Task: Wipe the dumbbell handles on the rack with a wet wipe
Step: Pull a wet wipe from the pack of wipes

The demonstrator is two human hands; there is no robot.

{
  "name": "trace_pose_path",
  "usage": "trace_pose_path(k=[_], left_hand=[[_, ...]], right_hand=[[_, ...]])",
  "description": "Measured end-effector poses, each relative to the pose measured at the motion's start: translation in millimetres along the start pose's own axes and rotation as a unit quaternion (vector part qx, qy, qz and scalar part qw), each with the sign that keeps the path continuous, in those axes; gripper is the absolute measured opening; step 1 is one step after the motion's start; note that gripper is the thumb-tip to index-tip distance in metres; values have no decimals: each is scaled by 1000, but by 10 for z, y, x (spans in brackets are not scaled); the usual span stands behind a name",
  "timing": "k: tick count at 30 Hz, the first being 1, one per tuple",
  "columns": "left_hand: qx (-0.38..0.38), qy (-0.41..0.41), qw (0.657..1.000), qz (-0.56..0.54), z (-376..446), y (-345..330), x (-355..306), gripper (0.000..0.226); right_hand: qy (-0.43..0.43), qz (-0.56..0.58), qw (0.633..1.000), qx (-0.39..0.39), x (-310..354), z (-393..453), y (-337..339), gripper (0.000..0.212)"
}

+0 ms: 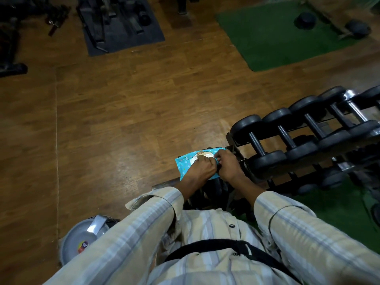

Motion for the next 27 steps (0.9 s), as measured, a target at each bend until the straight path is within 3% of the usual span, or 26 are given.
trace_pose_path(k=[4, 9, 12, 16, 18, 22, 24, 27], left_hand=[[-32, 11, 999, 31, 35, 27, -3, 42], [-53, 62, 993, -90, 1, 113, 7, 60], [-74, 143, 964, -213, 67, 86, 184, 48], [-87, 184, 934, -294, 158, 45, 521, 36], [-117, 251, 882, -381, 154, -134, 721, 28], [-200, 408, 746, -487, 30, -442, 936, 12], [-227, 443, 709, -500, -6, -457, 903, 9], [-256, 462, 683, -504, -20, -442, 826, 22]], right_hand=[[1, 7, 1000, -8, 11, 24, 14, 37], [-8, 18, 1000, -9, 22, 19, 26, 33], [-12, 21, 1000, -7, 12, 27, 48, 39], [-30, 7, 1000, 4, -22, 22, 26, 42], [-33, 22, 999, 7, -19, 8, 0, 46], [-34, 37, 999, 18, -16, -48, 3, 52], [-14, 34, 999, 10, -17, -69, 37, 51], [34, 31, 999, 5, 37, -113, 70, 50]])
Point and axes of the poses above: each hand's wrist, its own z-axis towards the middle knuckle, its own y-axis out of the back of the hand, x = y × z, the point moved 5 cm from there along z, towards the middle knuckle, and after that the axes turned 14 degrees about -x, right-handed, at the moved point
